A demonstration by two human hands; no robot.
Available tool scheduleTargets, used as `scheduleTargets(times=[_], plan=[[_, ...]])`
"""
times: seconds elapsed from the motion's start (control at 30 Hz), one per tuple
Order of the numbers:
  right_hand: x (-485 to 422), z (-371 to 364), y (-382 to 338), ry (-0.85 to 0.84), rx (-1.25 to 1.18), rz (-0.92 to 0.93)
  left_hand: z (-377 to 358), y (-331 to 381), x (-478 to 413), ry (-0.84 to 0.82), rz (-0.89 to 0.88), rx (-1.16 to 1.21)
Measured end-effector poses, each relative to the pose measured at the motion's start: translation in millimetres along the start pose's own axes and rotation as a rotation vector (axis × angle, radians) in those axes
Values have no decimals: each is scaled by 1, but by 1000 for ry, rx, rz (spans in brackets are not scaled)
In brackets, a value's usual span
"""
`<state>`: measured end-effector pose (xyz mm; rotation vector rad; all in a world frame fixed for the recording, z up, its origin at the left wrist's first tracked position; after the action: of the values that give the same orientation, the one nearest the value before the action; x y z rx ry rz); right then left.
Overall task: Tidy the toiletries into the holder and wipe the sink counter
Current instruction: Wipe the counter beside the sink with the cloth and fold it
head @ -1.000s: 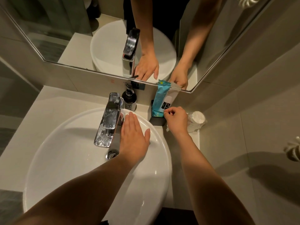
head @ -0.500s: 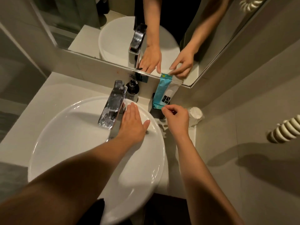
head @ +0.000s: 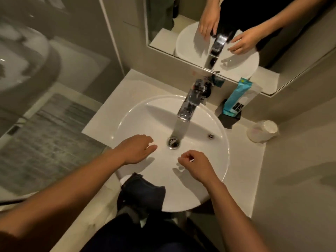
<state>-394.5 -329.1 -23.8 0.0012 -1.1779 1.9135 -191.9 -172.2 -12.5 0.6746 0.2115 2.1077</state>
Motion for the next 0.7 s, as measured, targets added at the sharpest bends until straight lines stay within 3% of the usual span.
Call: scheduleTargets(times=[0.17,0.27,0.5,0.7], plan=[[41,-41,-3,-263,190,-81,-13,-26,41,-221,-70,-309],[56,-57,-3,-329,274,-141,-22,-30,53,-309,-147,-440],[69,-84,-10,-230,414,-280,-37,-27,50,-326,-258,-466],[70,-89,-17,-182,359,-383,-35,-15,41,-393,-216,-380]])
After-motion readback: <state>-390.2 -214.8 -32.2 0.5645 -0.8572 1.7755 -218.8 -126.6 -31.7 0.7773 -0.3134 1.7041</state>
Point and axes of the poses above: each hand's wrist, its own x-axis away from the middle knuckle, its own z-axis out of the back of the hand, y = z × x, the point moved 1 cm from there along -x, towards the middle knuckle, and after that the axes turned 8 degrees about y, right-handed, at the moved point
